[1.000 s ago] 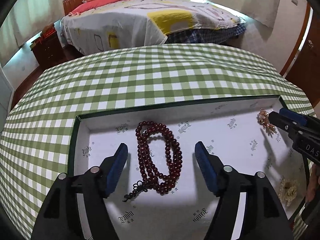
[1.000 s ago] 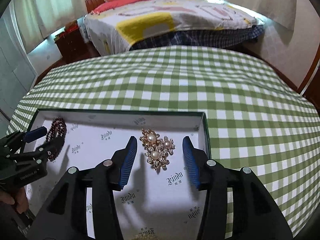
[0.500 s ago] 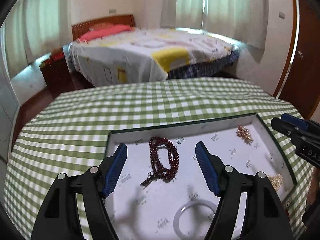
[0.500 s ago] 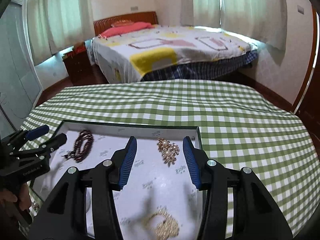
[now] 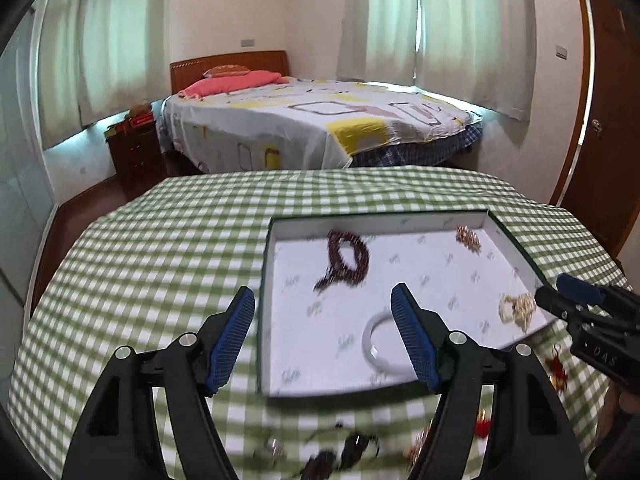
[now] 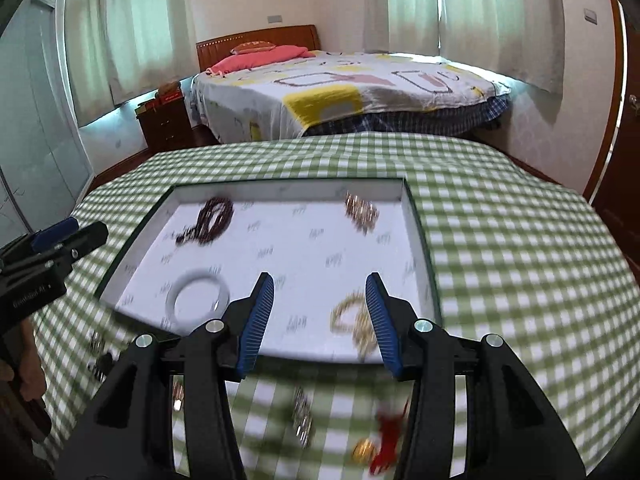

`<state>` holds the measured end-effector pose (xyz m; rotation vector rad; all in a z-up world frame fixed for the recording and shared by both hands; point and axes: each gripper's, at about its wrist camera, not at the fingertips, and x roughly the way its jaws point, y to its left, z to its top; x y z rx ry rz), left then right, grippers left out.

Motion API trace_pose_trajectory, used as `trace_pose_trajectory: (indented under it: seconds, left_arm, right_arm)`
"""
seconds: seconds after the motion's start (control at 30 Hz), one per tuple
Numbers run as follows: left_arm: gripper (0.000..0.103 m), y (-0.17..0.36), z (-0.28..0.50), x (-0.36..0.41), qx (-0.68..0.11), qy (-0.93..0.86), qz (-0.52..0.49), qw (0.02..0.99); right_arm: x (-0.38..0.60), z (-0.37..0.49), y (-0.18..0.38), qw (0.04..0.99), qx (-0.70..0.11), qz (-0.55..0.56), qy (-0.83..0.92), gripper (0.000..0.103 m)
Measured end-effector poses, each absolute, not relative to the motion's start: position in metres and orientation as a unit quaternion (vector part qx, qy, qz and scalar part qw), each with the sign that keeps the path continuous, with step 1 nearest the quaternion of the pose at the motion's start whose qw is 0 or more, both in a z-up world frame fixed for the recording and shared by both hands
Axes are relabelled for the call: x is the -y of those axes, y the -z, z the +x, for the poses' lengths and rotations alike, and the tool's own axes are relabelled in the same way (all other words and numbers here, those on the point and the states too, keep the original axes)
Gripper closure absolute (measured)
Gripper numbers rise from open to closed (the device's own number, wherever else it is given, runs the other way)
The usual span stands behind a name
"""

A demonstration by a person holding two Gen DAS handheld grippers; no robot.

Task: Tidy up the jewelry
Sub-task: 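Withdraw both tools from the tray back over the table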

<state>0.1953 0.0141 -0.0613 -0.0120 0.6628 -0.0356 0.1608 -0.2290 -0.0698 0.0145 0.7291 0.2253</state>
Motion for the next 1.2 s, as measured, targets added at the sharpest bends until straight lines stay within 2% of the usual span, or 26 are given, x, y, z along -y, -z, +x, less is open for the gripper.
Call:
trace_pose_trajectory:
  seconds: [0.33, 0.7, 0.77, 1.03, 1.2]
  left_arm:
    - [0.034, 0.086, 0.138, -0.037, -0.339, -0.012, -0.019, 0.941]
    - [0.034, 0.109, 0.119, -0.049, -0.367, -0.021, -0.024, 0.930]
    - [0.034, 0.109, 0.119, -0.049, -0.366, -0.020, -0.023, 0.930]
    - [0.034, 0.117, 0.121, -0.050, -0.375, -0.019, -0.024, 0.926]
    - [0.034, 0.120, 0.122, -0.050, -0.380, -0.019, -0.023, 0.925]
  right_arm:
    - [0.220, 0.113, 0.102, 0.922, -0.370, -0.009, -0.116, 0.056]
    - [0.218, 0.120, 0.122, 0.910, -0.398, -0.010, -0.116, 0.059]
    - [0.218, 0.122, 0.125, 0.907, -0.405, -0.010, -0.116, 0.065]
    - [0.216, 0.124, 0.131, 0.903, -0.415, -0.022, -0.110, 0.070]
    - [0.214, 0.122, 0.132, 0.904, -0.412, -0.030, -0.111, 0.089]
